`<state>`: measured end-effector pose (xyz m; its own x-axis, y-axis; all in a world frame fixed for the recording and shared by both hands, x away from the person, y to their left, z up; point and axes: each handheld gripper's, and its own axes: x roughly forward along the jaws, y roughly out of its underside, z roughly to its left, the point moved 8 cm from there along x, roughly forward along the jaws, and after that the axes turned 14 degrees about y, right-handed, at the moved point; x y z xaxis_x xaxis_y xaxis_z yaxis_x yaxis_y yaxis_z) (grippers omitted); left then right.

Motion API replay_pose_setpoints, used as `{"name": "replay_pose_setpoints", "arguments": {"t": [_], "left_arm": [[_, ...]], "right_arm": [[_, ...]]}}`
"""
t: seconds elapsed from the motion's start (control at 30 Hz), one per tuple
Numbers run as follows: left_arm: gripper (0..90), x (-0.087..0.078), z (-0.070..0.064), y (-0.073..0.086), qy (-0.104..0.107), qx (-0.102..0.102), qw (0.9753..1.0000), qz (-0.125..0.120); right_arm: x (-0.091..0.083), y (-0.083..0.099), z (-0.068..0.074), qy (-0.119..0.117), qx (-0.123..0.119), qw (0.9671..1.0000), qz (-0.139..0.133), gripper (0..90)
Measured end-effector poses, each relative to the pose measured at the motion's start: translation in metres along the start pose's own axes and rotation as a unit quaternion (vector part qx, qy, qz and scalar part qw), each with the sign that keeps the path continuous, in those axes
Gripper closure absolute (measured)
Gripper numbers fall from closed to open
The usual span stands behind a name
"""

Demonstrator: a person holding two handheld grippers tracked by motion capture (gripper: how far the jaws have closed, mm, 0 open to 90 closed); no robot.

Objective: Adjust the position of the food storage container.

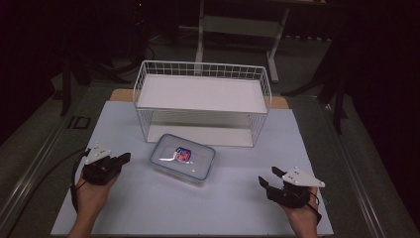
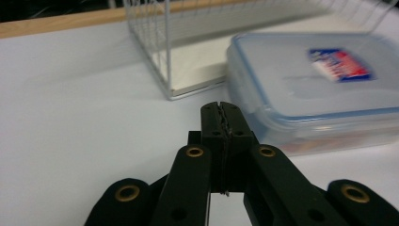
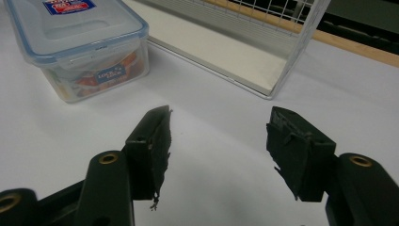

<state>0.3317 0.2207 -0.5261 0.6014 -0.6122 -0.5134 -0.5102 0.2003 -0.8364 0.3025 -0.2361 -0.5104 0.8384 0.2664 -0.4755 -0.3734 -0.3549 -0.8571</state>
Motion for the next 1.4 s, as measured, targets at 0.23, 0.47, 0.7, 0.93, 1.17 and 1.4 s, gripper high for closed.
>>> {"name": "replay_pose_setpoints", "arguments": {"t": [0.23,0.47,0.7,0.93,1.17,1.4], "left_arm": [[89.9,0.027,0.007,0.002,0.0,-0.005,0.9998,0.02],[89.9,0.042,0.003,0.003,0.01,0.002,0.9995,0.031],[89.8,0.056,-0.007,-0.004,0.022,0.024,0.9983,0.048],[89.7,0.055,-0.009,-0.004,0.02,0.017,0.9984,0.05],[89.7,0.056,-0.029,-0.002,0.049,0.03,0.9967,0.058],[89.7,0.056,-0.049,0.002,0.07,0.032,0.9952,0.061]], "right_arm": [[0.001,0.001,-0.001,0.004,0.0,1.0,0.002,36.4],[0.002,0.0,-0.001,0.008,0.0,1.0,0.001,33.7],[0.002,0.0,-0.001,0.007,-0.001,1.0,-0.001,32.9],[0.002,0.001,-0.002,0.004,0.001,1.0,-0.001,32.5],[0.003,0.001,0.0,0.004,0.0,1.0,0.001,32.0],[0.003,0.001,-0.001,0.002,0.001,1.0,0.0,31.9]]}}
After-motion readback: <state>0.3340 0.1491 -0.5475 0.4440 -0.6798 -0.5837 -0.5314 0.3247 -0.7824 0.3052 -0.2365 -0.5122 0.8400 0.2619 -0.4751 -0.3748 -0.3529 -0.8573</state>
